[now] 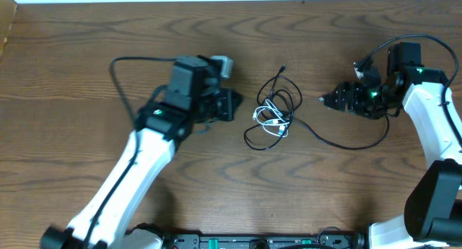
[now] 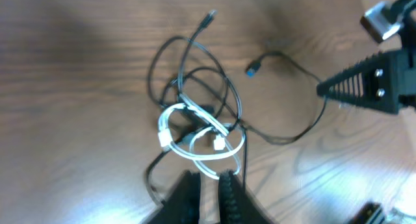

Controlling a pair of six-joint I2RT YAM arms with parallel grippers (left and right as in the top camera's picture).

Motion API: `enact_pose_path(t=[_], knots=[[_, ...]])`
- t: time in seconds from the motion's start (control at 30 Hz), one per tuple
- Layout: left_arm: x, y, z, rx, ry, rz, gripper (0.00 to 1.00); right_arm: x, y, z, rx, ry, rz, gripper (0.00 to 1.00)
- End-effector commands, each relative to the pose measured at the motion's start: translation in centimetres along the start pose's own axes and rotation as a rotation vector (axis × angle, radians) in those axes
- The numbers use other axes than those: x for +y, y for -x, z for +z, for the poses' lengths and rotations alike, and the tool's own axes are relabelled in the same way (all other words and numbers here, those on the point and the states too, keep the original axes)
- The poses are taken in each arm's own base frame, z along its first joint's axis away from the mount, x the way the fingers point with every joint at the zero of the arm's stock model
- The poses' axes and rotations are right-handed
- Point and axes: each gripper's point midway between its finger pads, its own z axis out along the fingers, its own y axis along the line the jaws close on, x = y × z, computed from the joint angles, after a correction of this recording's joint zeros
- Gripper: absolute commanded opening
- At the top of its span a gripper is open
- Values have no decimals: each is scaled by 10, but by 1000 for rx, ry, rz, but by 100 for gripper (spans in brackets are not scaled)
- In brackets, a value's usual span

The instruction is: Untangle cables

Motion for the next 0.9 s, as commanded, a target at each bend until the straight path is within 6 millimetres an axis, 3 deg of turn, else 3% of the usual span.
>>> enact_pose_path(t=[0.0, 0.13, 0.27, 0.43, 0.53, 0.73, 0.83, 0.87], knots=[[-14, 0, 29, 19, -41, 22, 33, 8, 6, -2, -12, 29, 21, 80], [-20, -1, 73, 25, -77, -14, 47, 7, 5, -2, -10, 24, 27, 80], [-18, -18, 118, 70, -87, -100, 50, 6, 4, -2, -5, 16, 30, 81], [-11, -44, 149, 140, -68, -147, 50, 3, 1, -2, 5, 1, 36, 81], [-4, -55, 160, 151, -18, -139, 49, 4, 1, -2, 6, 2, 36, 81], [2, -54, 165, 110, 63, -111, 47, 4, 1, -2, 7, 2, 36, 84], [4, -53, 165, 101, 79, -108, 31, 4, 0, -1, 10, 2, 37, 84], [4, -53, 165, 101, 79, -108, 19, 5, 0, -1, 11, 3, 35, 84]])
